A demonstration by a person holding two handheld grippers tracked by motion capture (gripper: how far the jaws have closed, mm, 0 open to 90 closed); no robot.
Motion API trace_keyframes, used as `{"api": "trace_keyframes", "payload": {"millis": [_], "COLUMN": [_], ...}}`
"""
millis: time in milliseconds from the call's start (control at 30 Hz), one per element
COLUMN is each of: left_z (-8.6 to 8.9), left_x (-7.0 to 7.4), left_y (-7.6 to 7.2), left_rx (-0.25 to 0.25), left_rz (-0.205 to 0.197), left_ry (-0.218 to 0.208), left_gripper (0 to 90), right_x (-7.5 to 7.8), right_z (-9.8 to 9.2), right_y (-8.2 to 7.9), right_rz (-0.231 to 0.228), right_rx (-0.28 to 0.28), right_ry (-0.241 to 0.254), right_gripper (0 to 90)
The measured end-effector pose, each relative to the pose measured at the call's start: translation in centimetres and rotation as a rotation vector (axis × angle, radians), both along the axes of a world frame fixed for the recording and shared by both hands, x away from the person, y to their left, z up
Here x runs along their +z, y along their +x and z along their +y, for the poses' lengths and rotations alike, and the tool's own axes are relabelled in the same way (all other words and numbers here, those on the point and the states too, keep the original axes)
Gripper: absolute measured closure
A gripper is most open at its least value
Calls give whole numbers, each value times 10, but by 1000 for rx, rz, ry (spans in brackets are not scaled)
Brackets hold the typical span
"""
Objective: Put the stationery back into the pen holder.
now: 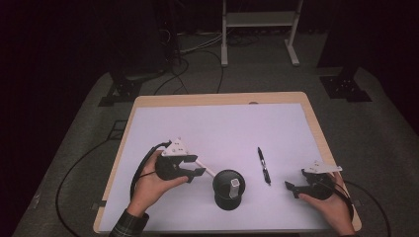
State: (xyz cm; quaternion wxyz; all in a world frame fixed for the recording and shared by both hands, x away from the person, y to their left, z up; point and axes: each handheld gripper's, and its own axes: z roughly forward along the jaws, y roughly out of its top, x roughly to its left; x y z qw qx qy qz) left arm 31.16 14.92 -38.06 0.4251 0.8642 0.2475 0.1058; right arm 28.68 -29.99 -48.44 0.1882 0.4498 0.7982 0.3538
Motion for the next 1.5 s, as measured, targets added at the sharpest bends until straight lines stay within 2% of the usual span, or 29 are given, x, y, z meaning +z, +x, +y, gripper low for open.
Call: {"api": "trace_keyframes", "payload": {"millis": [267, 367, 567, 800, 1000, 1167, 1267, 1333, 1500], "left_z": [21, 28, 42, 55, 64, 70, 71, 74, 75], "left_x": [-15, -22, -41, -68, -77, -81, -84, -88, -91], "left_y": [-1, -2, -4, -6, -6, -3, -2, -1, 0], "left_rx": [48, 58, 116, 176, 207, 221, 228, 228, 229], "left_rz": [-25, -15, -9, 39, 39, 35, 28, 39, 42], "left_ry": [57, 76, 106, 127, 152, 154, 176, 187, 183], "left_gripper": [338, 306, 264, 191, 142, 116, 109, 103, 91], "right_x": [0, 0, 0, 0, 0, 5, 7, 10, 16], "right_z": [0, 0, 0, 0, 0, 0, 0, -2, -1], "right_y": [0, 0, 0, -1, -1, 2, 4, 6, 10], "right_rz": [0, 1, 2, -3, -2, 22, 35, 51, 74], "right_rx": [0, 0, -5, -6, -8, -29, -34, -43, -57], "right_ry": [1, 2, 4, 4, 3, -4, -14, -3, 25], "right_gripper": [161, 162, 166, 172, 175, 246, 304, 329, 381]}}
